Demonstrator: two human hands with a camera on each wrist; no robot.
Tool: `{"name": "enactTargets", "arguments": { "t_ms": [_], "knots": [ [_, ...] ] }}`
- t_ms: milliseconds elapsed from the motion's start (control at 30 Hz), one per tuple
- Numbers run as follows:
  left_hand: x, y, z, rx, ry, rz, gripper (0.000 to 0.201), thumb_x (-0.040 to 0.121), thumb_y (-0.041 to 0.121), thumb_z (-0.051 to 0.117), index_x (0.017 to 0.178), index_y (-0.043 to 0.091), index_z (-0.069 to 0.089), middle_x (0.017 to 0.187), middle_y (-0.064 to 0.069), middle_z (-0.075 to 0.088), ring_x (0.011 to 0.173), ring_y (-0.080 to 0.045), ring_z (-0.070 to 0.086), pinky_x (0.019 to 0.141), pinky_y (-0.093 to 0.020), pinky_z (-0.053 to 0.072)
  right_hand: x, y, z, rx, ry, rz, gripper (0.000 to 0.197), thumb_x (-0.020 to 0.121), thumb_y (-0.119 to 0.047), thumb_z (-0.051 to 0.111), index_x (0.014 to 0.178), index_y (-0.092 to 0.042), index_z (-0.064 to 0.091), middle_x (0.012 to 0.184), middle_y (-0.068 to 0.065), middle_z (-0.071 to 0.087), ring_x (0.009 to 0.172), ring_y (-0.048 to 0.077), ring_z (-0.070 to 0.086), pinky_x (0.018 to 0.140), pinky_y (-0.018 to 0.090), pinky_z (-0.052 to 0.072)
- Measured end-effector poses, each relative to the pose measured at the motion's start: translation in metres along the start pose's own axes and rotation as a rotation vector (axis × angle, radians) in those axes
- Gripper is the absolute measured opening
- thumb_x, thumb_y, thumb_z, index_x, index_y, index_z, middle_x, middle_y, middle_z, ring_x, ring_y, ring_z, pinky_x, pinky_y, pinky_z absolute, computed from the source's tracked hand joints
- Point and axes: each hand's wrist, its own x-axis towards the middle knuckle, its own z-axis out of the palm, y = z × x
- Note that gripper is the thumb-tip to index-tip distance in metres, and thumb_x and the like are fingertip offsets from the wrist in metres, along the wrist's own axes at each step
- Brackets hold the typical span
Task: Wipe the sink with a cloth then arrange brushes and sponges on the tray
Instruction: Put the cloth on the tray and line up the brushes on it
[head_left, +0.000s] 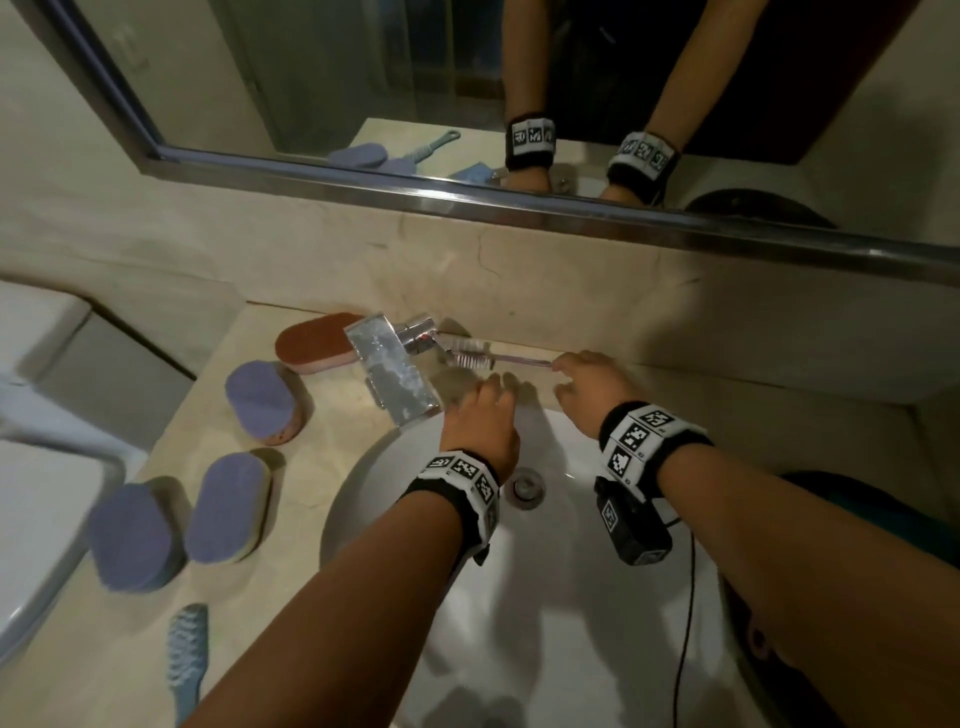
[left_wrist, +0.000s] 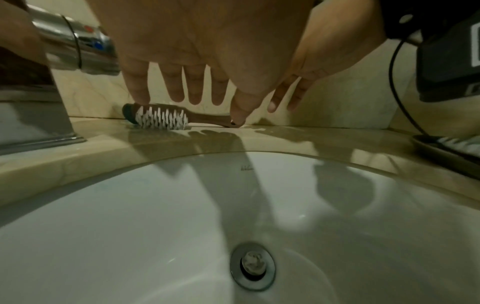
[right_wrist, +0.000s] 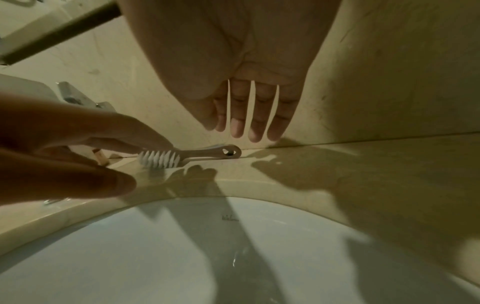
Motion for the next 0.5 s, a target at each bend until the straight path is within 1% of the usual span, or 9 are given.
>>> {"name": "enactTargets", "arguments": {
  "t_ms": [67, 100, 200, 267, 300, 367, 433, 500],
  "knots": [
    [0.011, 0.002, 0.004, -0.001, 0.022, -0.035, 0.065, 0.092, 0.018, 0.048, 0.148, 0.018, 0.017, 0.154, -0.007, 0.022, 0.141, -0.026, 0.024, 0.112, -0.046, 0.027, 0.017, 0.001, 0.001, -0.018, 0.007, -0.029, 0.035, 0.094, -0.012, 0.041, 0.127, -0.016, 0.052, 0.133, 0.008, 0.051, 0.122, 0.027, 0.046, 0.105, 0.033, 0.039],
    [0.015, 0.003, 0.006, -0.001, 0.024, -0.054, 0.065, 0.092, 0.018, 0.048, 0.149, 0.018, 0.016, 0.155, -0.007, 0.020, 0.142, -0.026, 0.022, 0.113, -0.047, 0.026, 0.025, 0.001, 0.000, -0.020, 0.001, -0.038, 0.037, 0.095, -0.011, 0.038, 0.129, -0.017, 0.052, 0.135, 0.008, 0.050, 0.124, 0.027, 0.046, 0.107, 0.032, 0.037],
    [0.026, 0.002, 0.012, -0.002, 0.007, -0.120, 0.068, 0.093, 0.014, 0.044, 0.151, 0.019, 0.008, 0.159, -0.005, 0.005, 0.147, -0.025, 0.009, 0.117, -0.049, 0.015, 0.044, -0.001, 0.003, -0.037, -0.023, -0.080, 0.039, 0.098, -0.017, 0.036, 0.135, -0.018, 0.048, 0.142, 0.005, 0.048, 0.129, 0.025, 0.044, 0.110, 0.030, 0.032],
    [0.033, 0.000, 0.014, -0.009, 0.023, -0.153, 0.068, 0.094, 0.010, 0.039, 0.151, 0.020, 0.003, 0.159, -0.004, -0.001, 0.148, -0.025, 0.001, 0.119, -0.049, 0.009, 0.052, -0.001, 0.005, -0.061, -0.019, -0.109, 0.039, 0.099, -0.020, 0.036, 0.135, -0.018, 0.049, 0.142, 0.004, 0.048, 0.129, 0.024, 0.045, 0.110, 0.032, 0.032],
    [0.037, 0.000, 0.014, -0.016, 0.042, -0.164, 0.068, 0.093, 0.006, 0.038, 0.151, 0.019, 0.004, 0.159, -0.004, 0.000, 0.148, -0.025, 0.000, 0.120, -0.050, 0.008, 0.055, 0.000, 0.006, -0.069, -0.010, -0.121, 0.038, 0.099, -0.021, 0.036, 0.134, -0.018, 0.050, 0.141, 0.004, 0.050, 0.128, 0.025, 0.047, 0.108, 0.032, 0.033],
    [0.044, -0.001, 0.015, -0.018, 0.076, -0.180, 0.067, 0.090, 0.000, 0.037, 0.149, 0.018, 0.010, 0.157, -0.006, 0.006, 0.147, -0.025, 0.003, 0.119, -0.050, 0.008, 0.060, 0.002, 0.007, -0.077, 0.010, -0.133, 0.036, 0.098, -0.023, 0.039, 0.131, -0.019, 0.053, 0.138, 0.003, 0.054, 0.124, 0.024, 0.051, 0.105, 0.033, 0.036],
    [0.049, -0.001, 0.015, 0.019, 0.101, -0.192, 0.065, 0.088, -0.003, 0.037, 0.146, 0.018, 0.018, 0.152, -0.007, 0.017, 0.144, -0.025, 0.013, 0.118, -0.050, 0.013, 0.062, 0.004, 0.007, -0.085, 0.018, -0.142, 0.033, 0.096, -0.026, 0.045, 0.126, -0.021, 0.058, 0.132, 0.003, 0.058, 0.118, 0.024, 0.055, 0.101, 0.033, 0.041],
    [0.052, -0.002, 0.016, 0.056, 0.127, -0.198, 0.061, 0.086, -0.005, 0.038, 0.141, 0.018, 0.027, 0.144, -0.008, 0.027, 0.137, -0.026, 0.025, 0.116, -0.048, 0.018, 0.061, 0.006, 0.007, -0.103, 0.010, -0.152, 0.028, 0.093, -0.028, 0.050, 0.118, -0.022, 0.063, 0.124, 0.003, 0.062, 0.111, 0.024, 0.058, 0.097, 0.034, 0.045]
  ]
}}
